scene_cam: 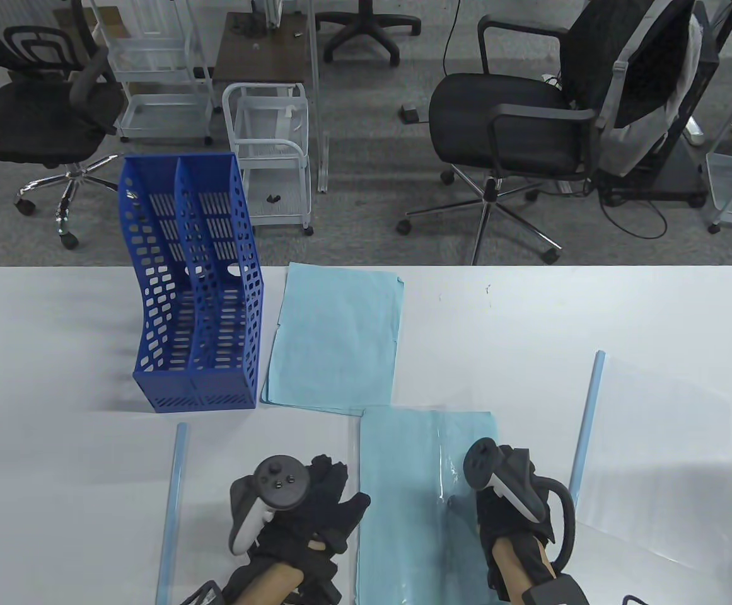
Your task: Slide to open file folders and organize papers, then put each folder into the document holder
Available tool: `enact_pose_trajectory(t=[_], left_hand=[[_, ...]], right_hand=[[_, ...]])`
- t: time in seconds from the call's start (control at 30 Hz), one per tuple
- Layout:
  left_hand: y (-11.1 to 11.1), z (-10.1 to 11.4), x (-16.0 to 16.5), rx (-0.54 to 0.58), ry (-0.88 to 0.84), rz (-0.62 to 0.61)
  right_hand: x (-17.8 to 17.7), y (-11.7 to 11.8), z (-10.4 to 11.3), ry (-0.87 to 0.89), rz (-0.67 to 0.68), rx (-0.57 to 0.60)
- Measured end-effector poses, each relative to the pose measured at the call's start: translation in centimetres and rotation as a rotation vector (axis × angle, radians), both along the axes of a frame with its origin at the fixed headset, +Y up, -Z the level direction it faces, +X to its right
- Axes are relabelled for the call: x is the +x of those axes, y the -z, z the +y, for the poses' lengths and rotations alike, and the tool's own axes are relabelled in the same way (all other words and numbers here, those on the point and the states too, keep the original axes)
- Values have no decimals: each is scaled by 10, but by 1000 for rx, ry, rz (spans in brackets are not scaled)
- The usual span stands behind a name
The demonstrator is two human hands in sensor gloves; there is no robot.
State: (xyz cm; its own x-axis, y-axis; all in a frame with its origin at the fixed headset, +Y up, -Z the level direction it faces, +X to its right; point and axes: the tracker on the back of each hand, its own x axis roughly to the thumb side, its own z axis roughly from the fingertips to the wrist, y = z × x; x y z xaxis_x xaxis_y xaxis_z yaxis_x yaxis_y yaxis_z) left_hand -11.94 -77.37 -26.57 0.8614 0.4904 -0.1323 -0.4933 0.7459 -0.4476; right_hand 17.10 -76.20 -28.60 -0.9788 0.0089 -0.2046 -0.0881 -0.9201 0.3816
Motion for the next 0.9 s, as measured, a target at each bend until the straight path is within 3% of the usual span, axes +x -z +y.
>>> enact_pose_trajectory(t=[0.03,0.1,0.17,0.4,0.6,0.73,0.9], left_hand=[[3,-1,5,-15,83,-15],[6,0,20,85,139,0],[7,-3,28,74,62,-14],[3,-4,18,-2,-363,126],[6,-17,24,-194,-480,124],[7,-19,23,-177,-470,157],[5,-17,4,-172,-593,211]], right_hand=[[0,0,0,0,0,0],[0,0,0,1,1,2],[0,0,0,1,1,4],[0,0,0,0,1,1],[0,-1,-1,-1,-3,-1],[0,-1,-1,0,-4,1],[11,-2,7,69,-27,56]])
